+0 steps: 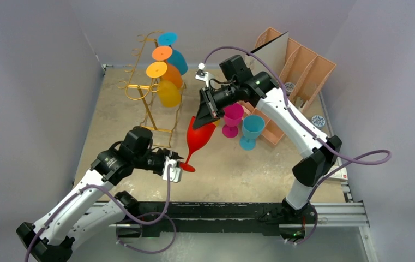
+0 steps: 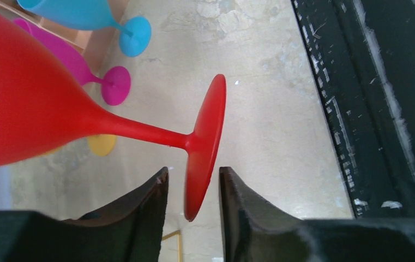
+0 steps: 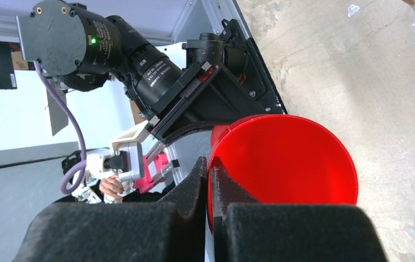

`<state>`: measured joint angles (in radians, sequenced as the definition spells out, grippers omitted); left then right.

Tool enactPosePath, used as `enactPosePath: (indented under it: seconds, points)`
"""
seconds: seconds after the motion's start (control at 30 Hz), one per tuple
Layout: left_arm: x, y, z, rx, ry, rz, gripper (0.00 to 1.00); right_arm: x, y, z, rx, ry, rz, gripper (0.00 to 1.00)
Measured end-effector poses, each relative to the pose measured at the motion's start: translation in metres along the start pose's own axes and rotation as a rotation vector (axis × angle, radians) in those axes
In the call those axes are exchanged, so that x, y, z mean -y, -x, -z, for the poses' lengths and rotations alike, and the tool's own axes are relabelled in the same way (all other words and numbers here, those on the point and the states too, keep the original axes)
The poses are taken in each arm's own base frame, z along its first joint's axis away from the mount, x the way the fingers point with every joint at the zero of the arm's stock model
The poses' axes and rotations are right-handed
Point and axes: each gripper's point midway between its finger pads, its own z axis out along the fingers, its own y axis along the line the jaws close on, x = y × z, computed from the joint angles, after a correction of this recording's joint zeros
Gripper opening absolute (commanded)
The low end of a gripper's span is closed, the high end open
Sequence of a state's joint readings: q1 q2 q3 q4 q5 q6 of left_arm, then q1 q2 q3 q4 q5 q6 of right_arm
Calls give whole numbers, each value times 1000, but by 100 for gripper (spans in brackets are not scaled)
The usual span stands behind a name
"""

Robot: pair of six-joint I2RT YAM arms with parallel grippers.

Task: Take the wine glass off the wine glass rack
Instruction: Place the wine glass at the center of the board.

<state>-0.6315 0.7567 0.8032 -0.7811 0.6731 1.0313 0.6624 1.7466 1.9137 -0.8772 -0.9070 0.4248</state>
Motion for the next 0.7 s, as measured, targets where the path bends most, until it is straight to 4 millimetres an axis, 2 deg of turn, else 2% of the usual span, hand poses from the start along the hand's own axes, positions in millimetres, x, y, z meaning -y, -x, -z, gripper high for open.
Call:
enactPosePath:
  seconds: [0.07, 0.2, 0.37, 0.53, 0.7]
  points:
    - [0, -1, -1, -5, -9, 9, 64, -2, -1, 2, 7, -3, 11, 0]
    - [0, 0, -1, -13, -23, 22, 74, 3, -4, 5, 28, -42, 35, 0]
    - [-4, 3, 1, -13, -13, 96, 79, 31, -21, 12, 66, -181, 66, 0]
    - [-8, 5, 2, -21, 45, 272, 81, 62, -52, 22, 115, -345, 126, 0]
    - [-26, 9, 8, -11, 189, 501, 83, 82, -83, 27, 170, -512, 293, 0]
